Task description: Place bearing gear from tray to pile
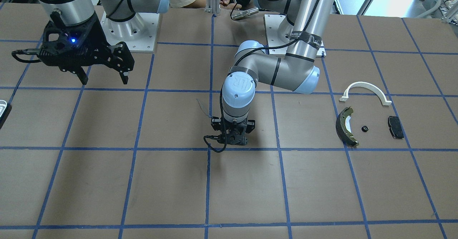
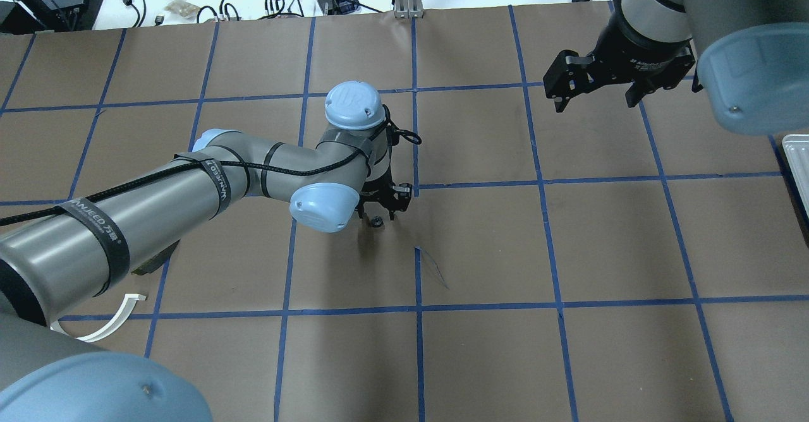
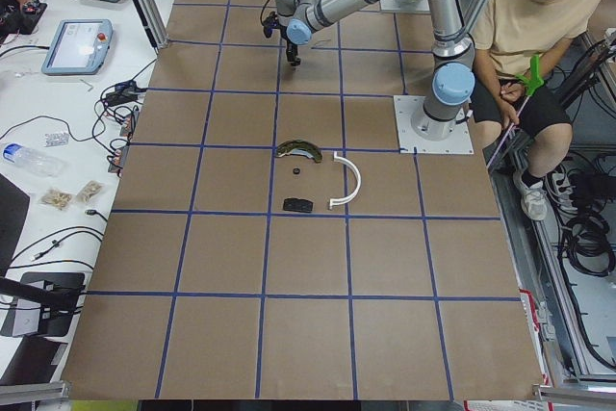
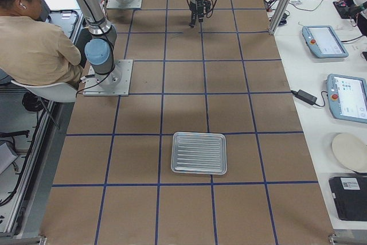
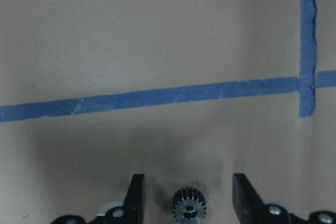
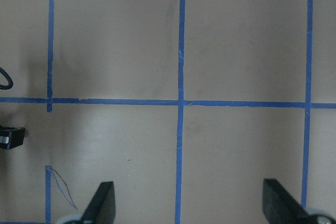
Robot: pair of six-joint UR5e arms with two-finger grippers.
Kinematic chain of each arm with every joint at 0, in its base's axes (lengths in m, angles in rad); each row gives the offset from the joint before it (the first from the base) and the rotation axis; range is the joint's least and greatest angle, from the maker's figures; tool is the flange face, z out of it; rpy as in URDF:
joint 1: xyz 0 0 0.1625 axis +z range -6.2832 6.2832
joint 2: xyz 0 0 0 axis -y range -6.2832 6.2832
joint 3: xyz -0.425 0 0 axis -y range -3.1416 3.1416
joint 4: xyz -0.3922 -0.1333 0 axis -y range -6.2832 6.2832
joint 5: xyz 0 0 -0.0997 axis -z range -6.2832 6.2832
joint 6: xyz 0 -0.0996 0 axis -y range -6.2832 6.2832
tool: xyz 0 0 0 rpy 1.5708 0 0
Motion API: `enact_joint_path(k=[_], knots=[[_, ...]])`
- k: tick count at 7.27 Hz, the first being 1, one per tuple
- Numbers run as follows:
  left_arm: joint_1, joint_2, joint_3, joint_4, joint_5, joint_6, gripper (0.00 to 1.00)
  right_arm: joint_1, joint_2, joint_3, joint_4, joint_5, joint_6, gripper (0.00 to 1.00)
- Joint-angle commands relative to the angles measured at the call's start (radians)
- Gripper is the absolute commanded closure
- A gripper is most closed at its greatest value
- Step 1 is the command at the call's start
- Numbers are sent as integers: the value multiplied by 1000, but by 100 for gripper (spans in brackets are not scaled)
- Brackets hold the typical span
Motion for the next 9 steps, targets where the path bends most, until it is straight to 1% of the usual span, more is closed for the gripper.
enact_joint_path(k=[1,4,5,6,7,9], knots=[[0,0,2,0,-3,-1,100,0,0,0,0,-1,0,0],[5,23,5,-8,0,1,100,0,0,0,0,-1,-3,0],[11,30,27,-12,3,5,100,0,0,0,0,-1,-3,0],[56,36,56,-29,6,17,100,0,0,0,0,-1,-3,0],[143,50,118,-117,6,71,100,0,0,0,0,-1,-3,0],[336,59,304,-396,23,296,100,-2,0,0,0,-1,-3,0]])
